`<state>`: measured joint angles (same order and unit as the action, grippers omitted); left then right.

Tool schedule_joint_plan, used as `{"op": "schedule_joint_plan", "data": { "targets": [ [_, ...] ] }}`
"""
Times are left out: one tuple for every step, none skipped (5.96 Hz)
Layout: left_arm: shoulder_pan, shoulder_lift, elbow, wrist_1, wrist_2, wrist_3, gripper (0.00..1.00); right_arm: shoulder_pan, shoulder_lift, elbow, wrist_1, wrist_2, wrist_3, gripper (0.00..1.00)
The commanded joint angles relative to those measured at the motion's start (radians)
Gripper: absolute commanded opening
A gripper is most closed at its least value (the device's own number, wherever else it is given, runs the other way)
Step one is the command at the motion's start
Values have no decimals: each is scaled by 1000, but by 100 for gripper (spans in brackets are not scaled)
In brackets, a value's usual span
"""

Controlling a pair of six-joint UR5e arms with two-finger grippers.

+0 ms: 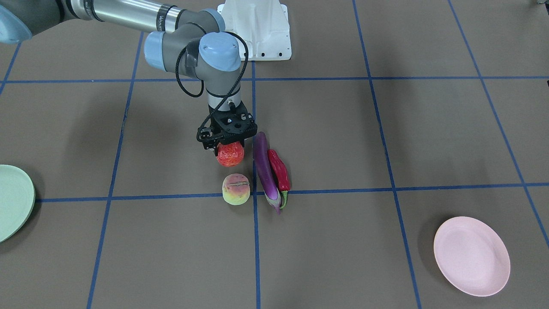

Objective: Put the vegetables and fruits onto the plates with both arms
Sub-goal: 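Close the right gripper on the pomegranate and lift it, then carry the pomegranate to the green plate and release it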

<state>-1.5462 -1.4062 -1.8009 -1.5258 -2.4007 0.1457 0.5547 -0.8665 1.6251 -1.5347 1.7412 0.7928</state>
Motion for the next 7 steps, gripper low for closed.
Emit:
{"op": "schedule_joint_plan", "data": {
  "targets": [
    [0, -5, 0, 1, 0, -2, 100, 182, -144, 172, 7, 140, -214, 0],
    [0, -5, 0, 0, 0, 0, 100, 318, -239, 195, 13, 234, -359, 0],
    [0, -5, 0, 0, 0, -2, 100, 440, -309, 190, 14, 332, -463, 0],
    [0, -5, 0, 1, 0, 0, 100, 547, -348, 132, 19, 436, -632, 0],
    [0, -5, 0, 1, 0, 0, 100, 658, -371, 34, 21, 549, -841, 0],
    [0, -4, 0, 1, 0, -2, 100, 721, -405, -58, 69, 584, -1021, 0],
    [0, -3, -2, 1, -2, -2, 100, 741, -436, -194, 247, 584, -1046, 0]
  ]
}}
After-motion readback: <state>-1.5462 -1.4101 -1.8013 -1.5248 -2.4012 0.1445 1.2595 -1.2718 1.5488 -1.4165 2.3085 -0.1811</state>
